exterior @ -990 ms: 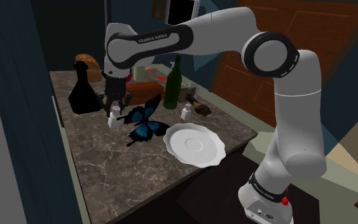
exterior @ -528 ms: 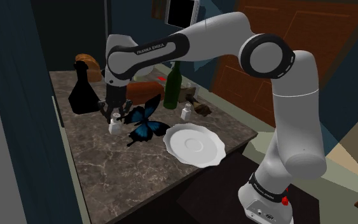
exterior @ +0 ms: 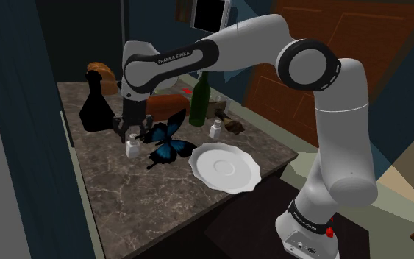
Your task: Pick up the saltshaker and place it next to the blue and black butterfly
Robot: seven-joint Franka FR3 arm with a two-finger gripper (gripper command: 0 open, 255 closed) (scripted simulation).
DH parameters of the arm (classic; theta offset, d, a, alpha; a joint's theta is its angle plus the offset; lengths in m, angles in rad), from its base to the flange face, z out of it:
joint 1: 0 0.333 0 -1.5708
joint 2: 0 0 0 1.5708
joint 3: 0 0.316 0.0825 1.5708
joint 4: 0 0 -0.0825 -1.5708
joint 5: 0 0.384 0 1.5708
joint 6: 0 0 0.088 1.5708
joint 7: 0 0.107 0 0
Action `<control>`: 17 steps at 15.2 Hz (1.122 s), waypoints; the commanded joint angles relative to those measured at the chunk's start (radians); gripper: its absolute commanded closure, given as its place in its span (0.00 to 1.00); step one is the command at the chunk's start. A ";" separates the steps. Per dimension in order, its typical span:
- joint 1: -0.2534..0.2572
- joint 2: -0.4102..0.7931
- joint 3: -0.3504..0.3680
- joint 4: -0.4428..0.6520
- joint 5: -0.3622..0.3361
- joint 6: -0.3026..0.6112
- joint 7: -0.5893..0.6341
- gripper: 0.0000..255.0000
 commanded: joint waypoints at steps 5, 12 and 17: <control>0.000 0.000 0.000 0.000 0.000 0.000 0.000 0.00; -0.009 -0.039 -0.002 0.068 0.000 -0.108 0.001 0.00; -0.009 -0.039 -0.002 0.068 0.000 -0.108 0.001 0.00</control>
